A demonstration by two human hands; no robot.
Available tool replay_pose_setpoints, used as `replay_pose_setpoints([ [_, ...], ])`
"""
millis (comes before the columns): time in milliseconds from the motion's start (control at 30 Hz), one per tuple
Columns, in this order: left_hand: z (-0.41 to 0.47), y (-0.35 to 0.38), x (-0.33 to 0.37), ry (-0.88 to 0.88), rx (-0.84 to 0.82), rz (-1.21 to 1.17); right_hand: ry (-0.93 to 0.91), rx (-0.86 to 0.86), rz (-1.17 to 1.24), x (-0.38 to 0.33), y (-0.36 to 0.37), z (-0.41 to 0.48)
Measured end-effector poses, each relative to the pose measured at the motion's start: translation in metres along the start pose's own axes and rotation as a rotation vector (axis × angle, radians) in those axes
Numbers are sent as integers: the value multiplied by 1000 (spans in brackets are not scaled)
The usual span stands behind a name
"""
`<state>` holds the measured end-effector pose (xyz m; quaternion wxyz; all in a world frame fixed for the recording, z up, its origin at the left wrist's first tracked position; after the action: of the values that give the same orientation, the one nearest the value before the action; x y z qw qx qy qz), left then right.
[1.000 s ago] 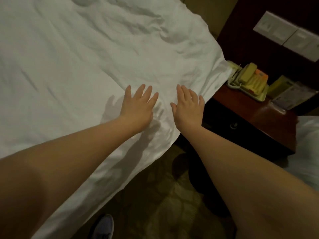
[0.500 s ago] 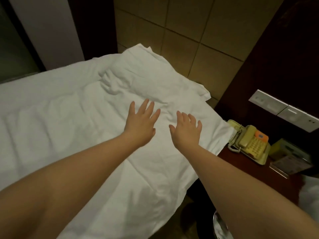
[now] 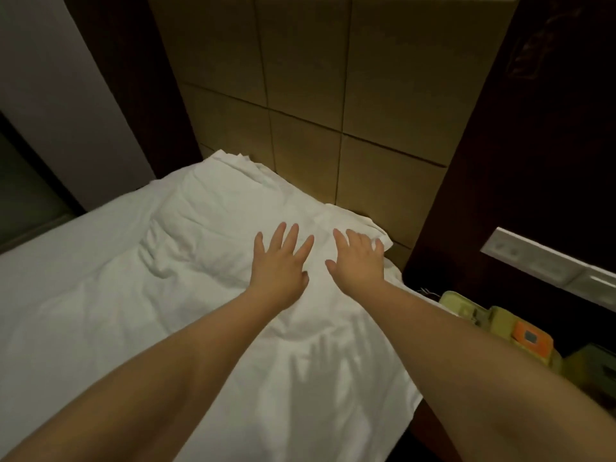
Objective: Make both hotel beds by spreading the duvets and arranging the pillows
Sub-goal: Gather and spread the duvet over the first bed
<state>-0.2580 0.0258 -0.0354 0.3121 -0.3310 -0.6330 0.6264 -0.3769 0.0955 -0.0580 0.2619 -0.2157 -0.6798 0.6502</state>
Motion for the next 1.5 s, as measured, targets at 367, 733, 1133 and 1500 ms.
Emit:
replay_pose_setpoints([
  [367, 147, 57, 1, 17, -199, -52, 70, -319, 132, 61, 83, 105],
  [733, 219, 165, 119, 385, -417, -31, 375, -563, 311, 143, 201, 97],
  [1133, 258, 255, 175, 504, -549, 61, 432, -572, 362, 206, 302, 85],
  [1500, 247, 238, 179, 459, -497, 93, 220, -662, 436, 207, 306, 96],
])
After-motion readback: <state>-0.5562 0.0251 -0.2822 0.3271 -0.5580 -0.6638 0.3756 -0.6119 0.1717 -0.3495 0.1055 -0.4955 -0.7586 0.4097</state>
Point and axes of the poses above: each hand's wrist, its own z-axis towards the middle knuckle, its own y-axis out of the palm, x = y × z, the point moved 4 cm from there along z, towards the middle knuckle, and after that the axes turned 11 degrees about -z, right-handed, at the moved point
